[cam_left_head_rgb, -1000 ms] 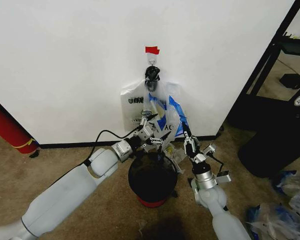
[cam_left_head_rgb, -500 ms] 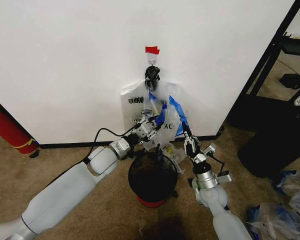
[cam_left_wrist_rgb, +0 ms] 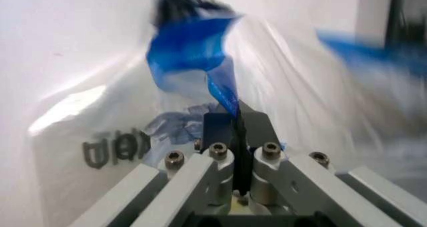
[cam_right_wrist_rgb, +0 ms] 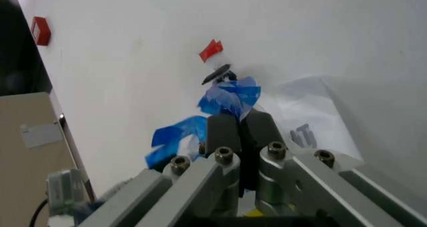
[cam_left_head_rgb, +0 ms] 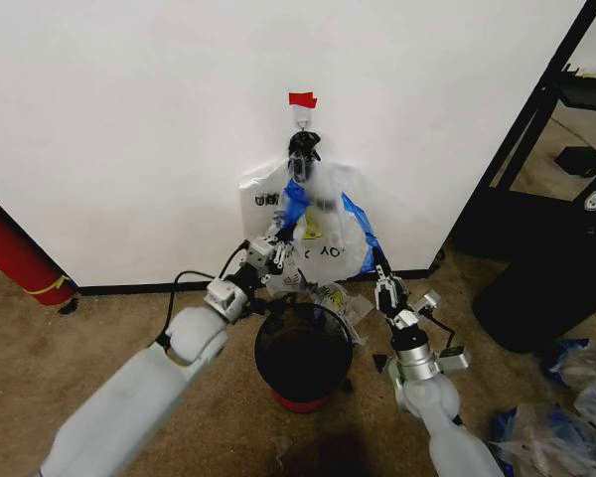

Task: Pick up the garbage bag from the wall and place it over the trash bin.

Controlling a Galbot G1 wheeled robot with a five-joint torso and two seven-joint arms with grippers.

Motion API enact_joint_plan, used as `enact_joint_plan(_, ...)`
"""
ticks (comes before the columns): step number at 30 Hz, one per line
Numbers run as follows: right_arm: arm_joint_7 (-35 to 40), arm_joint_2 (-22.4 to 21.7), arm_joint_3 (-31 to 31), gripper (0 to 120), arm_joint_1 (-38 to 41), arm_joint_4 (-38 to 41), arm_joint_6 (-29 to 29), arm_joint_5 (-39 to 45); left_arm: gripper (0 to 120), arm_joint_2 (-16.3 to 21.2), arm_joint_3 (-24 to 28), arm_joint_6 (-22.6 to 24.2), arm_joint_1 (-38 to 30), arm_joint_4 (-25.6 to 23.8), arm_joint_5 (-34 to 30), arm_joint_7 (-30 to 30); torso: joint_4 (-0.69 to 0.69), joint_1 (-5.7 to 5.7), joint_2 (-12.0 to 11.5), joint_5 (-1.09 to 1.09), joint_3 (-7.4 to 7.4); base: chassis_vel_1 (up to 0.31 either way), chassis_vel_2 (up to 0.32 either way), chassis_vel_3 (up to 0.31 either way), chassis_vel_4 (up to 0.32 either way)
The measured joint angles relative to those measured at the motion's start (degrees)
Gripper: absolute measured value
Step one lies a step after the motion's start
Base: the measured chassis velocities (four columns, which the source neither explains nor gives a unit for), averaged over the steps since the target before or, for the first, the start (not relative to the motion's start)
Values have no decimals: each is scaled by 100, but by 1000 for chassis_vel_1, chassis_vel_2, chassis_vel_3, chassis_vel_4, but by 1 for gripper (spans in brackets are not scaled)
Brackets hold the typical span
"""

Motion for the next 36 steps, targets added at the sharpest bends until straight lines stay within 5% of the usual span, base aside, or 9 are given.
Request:
enact_joint_plan(15,165,135,24,0,-1201,687,1019,-882,0,-643,-1141,-545,2145,-975,433,-166,0,-1,2,-1,-1,0,0,0,0)
enact_joint_plan(24,-165,194,150,0,-1634,791,1425,-1362,0,-816,-1590,-875,2669,-1150,846,-262,0,-1,2,0,0,0,0,0,0)
enact_joint_plan(36,-1333,192,730,0,-1602,814,1610,-1764,0,-1089,-1470,-1318,3075,-1087,932,-106,1,0,1,1,0,0,0,0,0)
